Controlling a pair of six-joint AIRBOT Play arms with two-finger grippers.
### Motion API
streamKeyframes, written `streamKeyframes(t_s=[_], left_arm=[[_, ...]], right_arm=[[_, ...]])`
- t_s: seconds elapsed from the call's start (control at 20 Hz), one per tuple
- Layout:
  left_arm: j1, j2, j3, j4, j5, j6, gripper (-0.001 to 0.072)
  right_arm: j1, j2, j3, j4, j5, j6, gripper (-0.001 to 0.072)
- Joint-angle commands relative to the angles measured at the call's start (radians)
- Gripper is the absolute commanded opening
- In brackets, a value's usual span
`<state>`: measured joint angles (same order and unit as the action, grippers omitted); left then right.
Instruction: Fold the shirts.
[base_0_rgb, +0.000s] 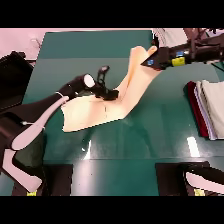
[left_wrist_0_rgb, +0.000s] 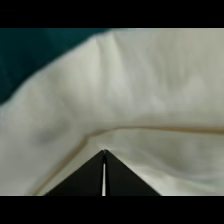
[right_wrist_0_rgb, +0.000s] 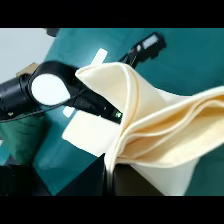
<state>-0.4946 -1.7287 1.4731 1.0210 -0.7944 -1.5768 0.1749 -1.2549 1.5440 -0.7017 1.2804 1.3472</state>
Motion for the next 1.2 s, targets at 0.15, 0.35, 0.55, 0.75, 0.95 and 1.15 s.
streamKeyframes(t_s=[0.15,0.35,0.55,0.75,0.95,1.15], left_arm=[[0.277,0.293,0.099,0.236,-0.116,-0.038,0.0023],[0.440,0.510,0.128,0.308,-0.141,-0.039,0.0023],[0.481,0.595,0.128,0.309,-0.147,-0.039,0.0023],[0.478,0.593,0.111,0.256,-0.195,-0.039,0.0023],[0.478,0.588,0.082,0.216,-0.195,-0.038,0.0023],[0.478,0.584,0.043,0.161,-0.206,-0.010,0.0023]], right_arm=[[0.378,-0.105,0.010,0.029,-0.323,0.023,0.0012],[0.610,-0.306,0.031,0.273,-0.663,-0.149,0.0206],[0.601,-0.405,0.148,0.087,-0.497,-0.175,0.0352],[0.396,-0.301,-0.020,-0.087,-0.357,-0.111,0.0352],[0.129,-0.222,-0.286,-0.170,-0.257,-0.030,0.0530],[-0.004,-0.280,-0.428,-0.043,-0.242,-0.025,0.0573]])
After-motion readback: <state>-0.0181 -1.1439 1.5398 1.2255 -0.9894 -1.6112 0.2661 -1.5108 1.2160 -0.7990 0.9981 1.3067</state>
